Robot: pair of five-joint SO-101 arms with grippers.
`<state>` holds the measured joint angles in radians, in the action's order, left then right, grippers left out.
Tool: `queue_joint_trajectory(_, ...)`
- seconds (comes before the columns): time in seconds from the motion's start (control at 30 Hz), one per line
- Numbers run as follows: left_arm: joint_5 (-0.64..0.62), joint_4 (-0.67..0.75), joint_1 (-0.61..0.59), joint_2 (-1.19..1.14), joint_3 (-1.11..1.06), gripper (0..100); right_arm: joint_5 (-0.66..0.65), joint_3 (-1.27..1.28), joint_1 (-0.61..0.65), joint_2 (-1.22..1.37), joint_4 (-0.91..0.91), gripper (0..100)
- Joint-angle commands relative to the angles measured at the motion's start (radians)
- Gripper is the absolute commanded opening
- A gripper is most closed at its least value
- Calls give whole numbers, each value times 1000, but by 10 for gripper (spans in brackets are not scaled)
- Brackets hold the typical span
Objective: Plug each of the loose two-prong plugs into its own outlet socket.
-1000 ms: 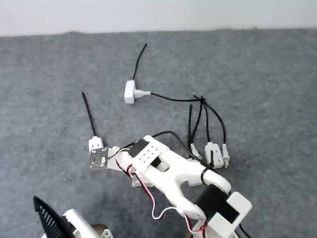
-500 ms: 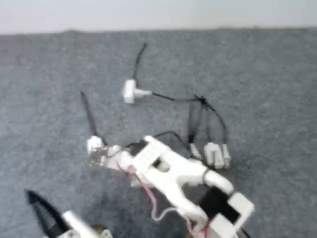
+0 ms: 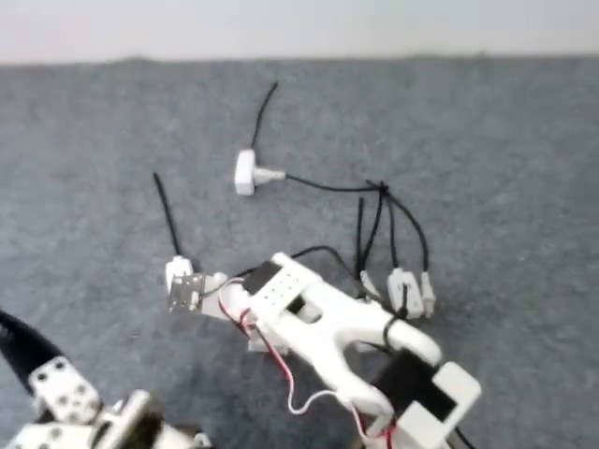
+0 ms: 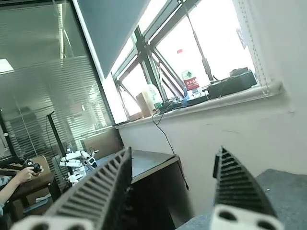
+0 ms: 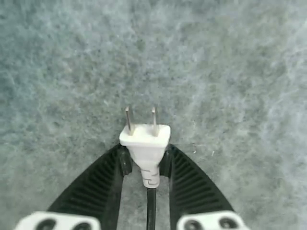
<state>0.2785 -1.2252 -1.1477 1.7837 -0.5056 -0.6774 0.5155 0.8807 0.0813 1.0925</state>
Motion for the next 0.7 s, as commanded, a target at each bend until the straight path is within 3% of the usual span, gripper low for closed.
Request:
queue_joint_trajectory(0.0, -78, 87, 0, -12, -97, 273, 6, -163, -2, -96, 147, 9)
queue_joint_trajectory(0.17, -155, 118, 187, -12, -180, 273, 3, -407, -50, -272, 372, 9)
queue_joint_trajectory(0.37, -209, 123, 611, -8, -239, 273, -38, -671, -140, -484, 650, 8)
queue_joint_trajectory(0.5, -186, 163, 937, -8, -242, 273, -35, -694, -143, -587, 690, 8)
queue_joint_trajectory(0.67, -166, 183, 1096, -8, -245, 273, 28, -694, -143, -651, 690, 8)
